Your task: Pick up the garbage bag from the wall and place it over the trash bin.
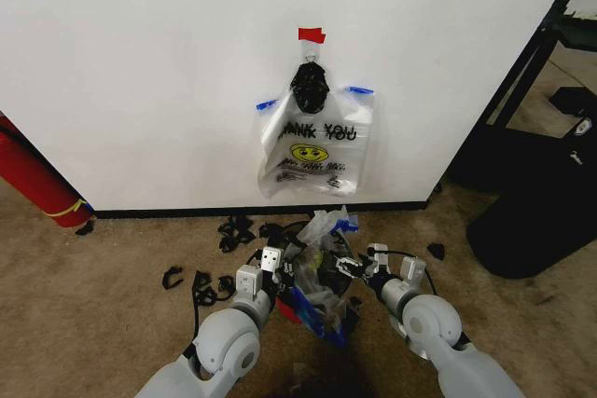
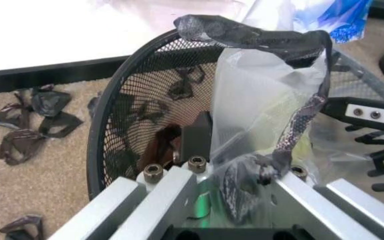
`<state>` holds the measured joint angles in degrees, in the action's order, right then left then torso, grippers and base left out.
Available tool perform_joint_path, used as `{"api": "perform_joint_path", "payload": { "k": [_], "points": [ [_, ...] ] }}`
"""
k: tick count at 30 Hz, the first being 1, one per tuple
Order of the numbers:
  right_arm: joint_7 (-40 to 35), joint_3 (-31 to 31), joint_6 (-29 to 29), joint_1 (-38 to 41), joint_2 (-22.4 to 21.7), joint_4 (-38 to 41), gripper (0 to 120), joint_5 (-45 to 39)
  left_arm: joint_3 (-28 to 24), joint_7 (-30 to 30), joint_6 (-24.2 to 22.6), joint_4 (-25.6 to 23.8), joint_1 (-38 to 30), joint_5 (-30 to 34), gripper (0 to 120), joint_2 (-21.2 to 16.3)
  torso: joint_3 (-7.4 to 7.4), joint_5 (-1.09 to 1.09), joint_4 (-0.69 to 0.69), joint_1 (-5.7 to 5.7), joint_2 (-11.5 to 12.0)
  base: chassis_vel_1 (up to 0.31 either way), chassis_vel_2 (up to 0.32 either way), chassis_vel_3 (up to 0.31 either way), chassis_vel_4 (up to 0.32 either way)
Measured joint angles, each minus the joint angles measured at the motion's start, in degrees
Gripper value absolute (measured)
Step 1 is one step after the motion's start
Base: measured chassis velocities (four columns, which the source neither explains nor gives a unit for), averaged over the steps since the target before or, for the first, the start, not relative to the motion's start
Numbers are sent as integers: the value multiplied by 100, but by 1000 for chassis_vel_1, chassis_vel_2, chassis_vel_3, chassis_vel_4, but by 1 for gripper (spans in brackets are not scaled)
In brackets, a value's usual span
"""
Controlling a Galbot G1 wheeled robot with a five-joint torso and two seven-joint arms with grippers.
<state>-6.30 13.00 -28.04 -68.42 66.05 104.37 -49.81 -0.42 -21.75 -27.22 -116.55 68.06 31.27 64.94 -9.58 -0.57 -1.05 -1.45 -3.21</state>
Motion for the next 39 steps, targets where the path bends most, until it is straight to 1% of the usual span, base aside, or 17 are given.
{"api": "perform_joint_path", "payload": {
  "k": [4, 9, 10, 11, 12, 13, 18, 21, 23, 24, 27, 28, 29, 33, 34, 39],
  "points": [
    [80, 66, -183, -69, -7, 139, 62, 19, 16, -9, 56, -6, 66, -91, 0, 2, -1, 3, 3, 0, 0, 0, 0, 0, 0],
    [181, 250, -298, -247, -67, 457, 61, -7, 15, -10, 69, -30, 114, -151, 0, 18, -1, 1, 2, 0, 0, 0, 0, 0, 0],
    [216, 283, -324, -290, -89, 516, 63, -16, 15, -10, 72, -34, 126, -165, 0, 24, -1, 2, 1, 0, 0, 0, 0, 0, 0],
    [237, 304, -347, -315, -109, 549, 68, -18, 15, -10, 76, -35, 137, -180, 0, 28, -1, 2, 0, 0, 0, 0, 0, 0, 0],
    [250, 323, -374, -334, -126, 570, 71, -18, 15, -10, 80, -37, 151, -198, 0, 33, -1, 1, 1, 0, 0, 0, 0, 0, 0],
    [250, 323, -374, -334, -126, 570, 71, -18, 15, -10, 80, -37, 151, -198, 0, 33, -1, 1, 1, 0, 0, 0, 0, 0, 0],
    [258, 339, -531, -335, -138, 548, 91, -17, 11, -9, 84, -57, 210, -270, 0, 56, -1, 1, 1, 0, 0, 0, 0, 0, 0],
    [258, 316, -571, -315, -128, 510, 94, -15, 11, -8, 84, -64, 218, -280, 0, 56, -1, 1, 1, 0, 1, 0, 0, 0, 0],
    [255, 294, -607, -299, -125, 489, 91, -26, 11, -8, 84, -68, 220, -288, 0, 57, -1, 2, 1, 0, 0, 0, 0, 0, 0],
    [255, 285, -646, -290, -125, 482, 89, -36, 12, -8, 84, -69, 223, -291, 0, 57, -1, 1, 1, 0, 1, 0, 0, 0, 0],
    [254, 280, -777, -259, -130, 468, 74, -79, 18, -8, 86, -71, 254, -311, 0, 51, -1, 1, 1, 0, 1, 0, 0, 0, 0],
    [254, 280, -777, -259, -130, 468, 74, -79, 18, -8, 86, -71, 254, -311, 0, 51, -1, 1, 1, 0, 1, 0, 0, 0, 0],
    [235, 280, -795, -241, -131, 448, 71, -89, 23, -8, 97, -71, 275, -324, 0, 48, -1, 1, 1, 0, 1, 0, 0, 0, 0],
    [164, 273, -783, -195, -122, 355, 53, -99, 26, -8, 123, -70, 310, -354, 0, 44, -1, 1, 1, 0, 1, 0, 0, 0, 0],
    [164, 273, -783, -195, -122, 355, 53, -99, 26, -8, 123, -70, 310, -354, 0, 44, -1, 1, 1, 0, 1, 0, 0, 0, 0],
    [141, 295, -725, -250, -126, 374, 32, -98, 27, -8, 130, -70, 318, -374, 0, 32, -1, 1, 1, 0, 1, 0, 0, 0, 0]
  ]
}}
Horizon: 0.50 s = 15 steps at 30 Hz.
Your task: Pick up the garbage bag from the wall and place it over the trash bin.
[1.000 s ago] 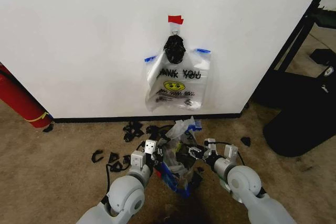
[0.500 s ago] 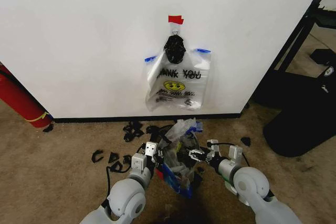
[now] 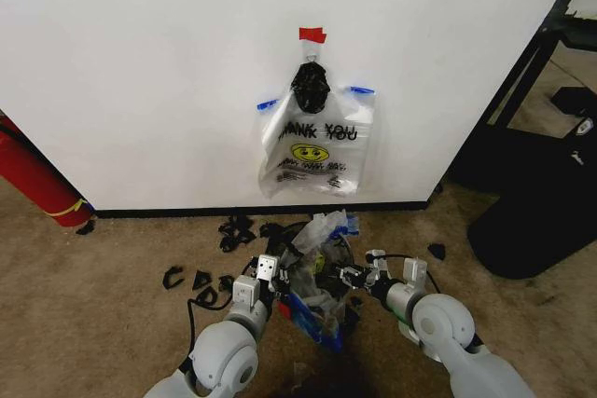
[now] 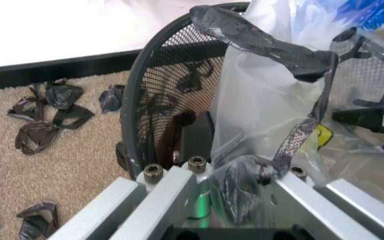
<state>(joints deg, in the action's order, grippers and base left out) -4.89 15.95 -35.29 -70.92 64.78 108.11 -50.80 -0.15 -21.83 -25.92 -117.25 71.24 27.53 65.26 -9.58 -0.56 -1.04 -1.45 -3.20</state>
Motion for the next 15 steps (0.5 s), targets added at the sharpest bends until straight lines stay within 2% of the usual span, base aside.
{"api": "perform_joint_path", "payload": {
  "k": [1, 8, 10, 15],
  "points": [
    [0, 0, 0, 0, 0, 0, 32, 0, 0, 0, 0, 0, 0, 0, 0, 0, 0, 0, 0, 0, 0, 0, 0, 0, 0],
    [-138, -11, 362, -103, 44, -7, 2, 8, -2, 13, 48, -12, 17, -56, 0, 3, 0, 0, 0, 0, 1, 0, 0, 0, 0],
    [-206, -27, 463, -115, 62, -3, 0, 2, -4, 12, 65, -31, 27, -70, 0, 4, 0, 0, 0, 0, 1, 0, 0, 0, 0],
    [-870, -144, 1287, -205, 221, 47, 0, -74, 5, 182, 334, -267, 286, -524, 0, 34, 0, 0, 0, 0, 1, 0, 0, 0, 0]
  ]
}}
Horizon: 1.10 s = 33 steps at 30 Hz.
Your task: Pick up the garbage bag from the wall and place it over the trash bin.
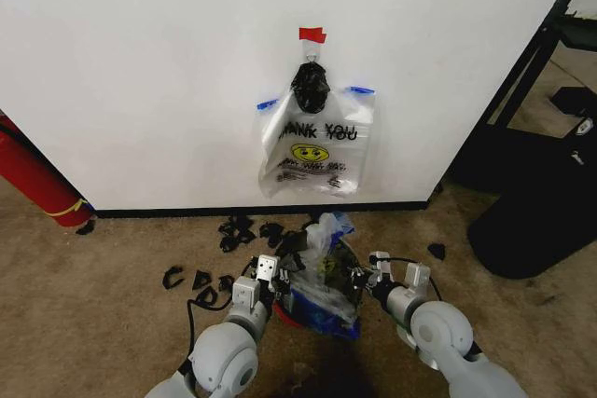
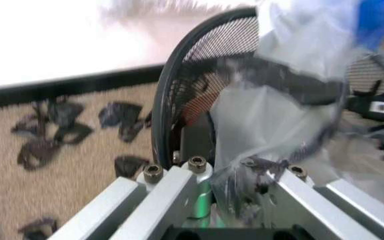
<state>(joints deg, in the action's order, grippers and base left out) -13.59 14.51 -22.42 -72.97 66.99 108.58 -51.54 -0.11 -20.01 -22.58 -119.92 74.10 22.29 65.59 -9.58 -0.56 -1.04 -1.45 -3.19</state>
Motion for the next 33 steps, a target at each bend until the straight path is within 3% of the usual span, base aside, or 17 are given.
{"api": "perform_joint_path", "payload": {
  "k": [4, 8, 11, 22, 30, 33],
  "points": [
    [-463, -17, 348, -87, 110, 108, 0, -38, 0, 108, 188, -169, 213, -416, 0, 89, 0, 0, 1, 0, 0, 0, 0, 0, 0],
    [-955, 46, 620, -313, 171, 363, 0, -78, 119, 172, 573, -181, 415, -1212, 0, 213, 1, 0, 0, 0, 0, 0, 0, 0, 0],
    [-1013, 106, 672, -416, 142, 473, 0, -110, 213, 177, 636, -147, 453, -1385, 0, 222, 1, 0, 0, 0, 0, 0, 0, 0, 0],
    [-1140, 327, 393, -717, -135, 1241, 0, -353, 438, 162, 738, 496, 321, -1394, 0, 102, 0, -1, 0, 0, 0, 0, 0, 0, 0],
    [-1144, 354, 361, -710, -180, 1246, 0, -254, 444, 210, 995, 362, 434, -1396, 0, 37, 0, -1, 0, 0, 0, 0, 0, 0, 0],
    [-1099, 364, 430, -656, -156, 1071, 0, -172, 454, 447, 1126, 229, 535, -1532, 10, -41, 0, 0, 0, 0, 0, 0, 0, 0, 0]
  ]
}}
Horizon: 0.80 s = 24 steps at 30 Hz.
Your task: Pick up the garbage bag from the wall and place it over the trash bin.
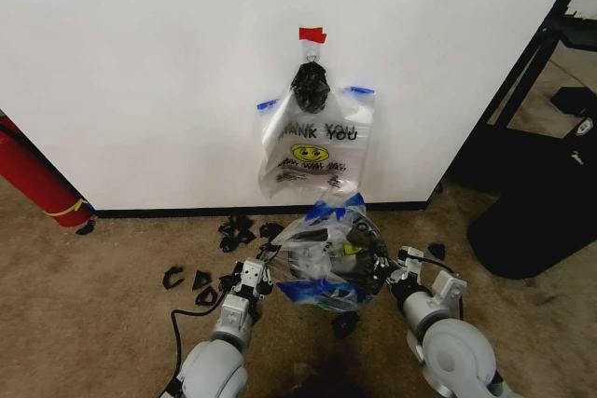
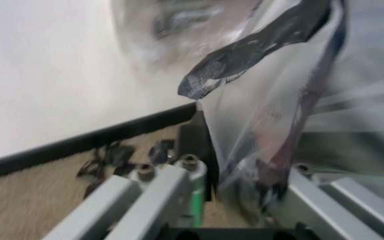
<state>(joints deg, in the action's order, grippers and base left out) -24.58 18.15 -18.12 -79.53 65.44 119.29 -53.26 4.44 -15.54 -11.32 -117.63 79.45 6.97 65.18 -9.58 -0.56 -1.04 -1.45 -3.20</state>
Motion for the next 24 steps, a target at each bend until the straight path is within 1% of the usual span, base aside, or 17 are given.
{"api": "perform_joint_path", "payload": {
  "k": [3, 4, 7, 9, 10, 11, 16, 17, 18, 19, 20, 21, 24],
  "points": [
    [63, 7, 53, 79, 31, -210, 0, 93, 60, 120, 204, -19, 28, -242, 22, -76, 0, 0, 0, 0, 0, 0, 0, 0, 0],
    [63, 7, 53, 79, 31, -210, 0, 93, 60, 120, 204, -19, 28, -242, 22, -76, 0, 0, 0, 0, 0, 0, 0, 0, 0],
    [77, 31, 59, 161, 44, -385, 0, 160, 103, 304, 498, -30, 35, -413, 34, -120, 0, 0, 0, 0, 0, 0, 0, 0, 0],
    [80, 49, 59, 193, 38, -476, 0, 180, 79, 412, 744, -29, 12, -421, 43, -104, 0, 0, 1, 0, 0, 0, 0, 0, 0],
    [84, 55, 58, 202, 32, -515, 0, 187, 45, 477, 889, -23, -18, -395, 47, -86, 0, 0, 1, 0, 0, 0, 0, 0, 0],
    [84, 55, 58, 202, 32, -515, 0, 187, 45, 477, 889, -23, -18, -395, 47, -86, 0, 0, 1, 0, 0, 0, 0, 0, 0],
    [99, 95, 81, 211, 41, -607, 0, 223, -24, 1158, 1611, 121, -231, -274, 67, -137, 0, 0, 0, 0, 0, 0, 0, 0, 0],
    [99, 95, 85, 209, 41, -607, 0, 227, -24, 1214, 1679, 140, -258, -261, 67, -153, 0, 0, 0, 0, 0, 0, 0, 0, 0],
    [100, 87, 90, 201, 32, -607, 0, 239, -20, 1374, 1922, 204, -364, -197, 75, -219, 0, 0, 0, 0, 0, 0, 0, 0, 0],
    [100, 71, 90, 199, 15, -607, 0, 247, -13, 1477, 2154, 270, -486, -102, 80, -284, 0, 0, 0, 0, 0, 0, 0, 0, 0],
    [100, 71, 90, 199, 15, -607, 0, 247, -13, 1477, 2154, 270, -486, -102, 80, -284, 0, 0, 0, 0, 0, 0, 0, 0, 0],
    [99, 54, 90, 201, 1, -605, 0, 251, 6, 1545, 2298, 318, -596, -16, 84, -341, 0, 0, 0, 0, 0, 0, 0, 0, 0],
    [93, -2, 88, 214, -12, -595, 0, 289, 70, 1657, 2388, 363, -856, 129, 96, -573, 0, 0, 0, 0, 0, 0, 0, 0, 0]
  ]
}}
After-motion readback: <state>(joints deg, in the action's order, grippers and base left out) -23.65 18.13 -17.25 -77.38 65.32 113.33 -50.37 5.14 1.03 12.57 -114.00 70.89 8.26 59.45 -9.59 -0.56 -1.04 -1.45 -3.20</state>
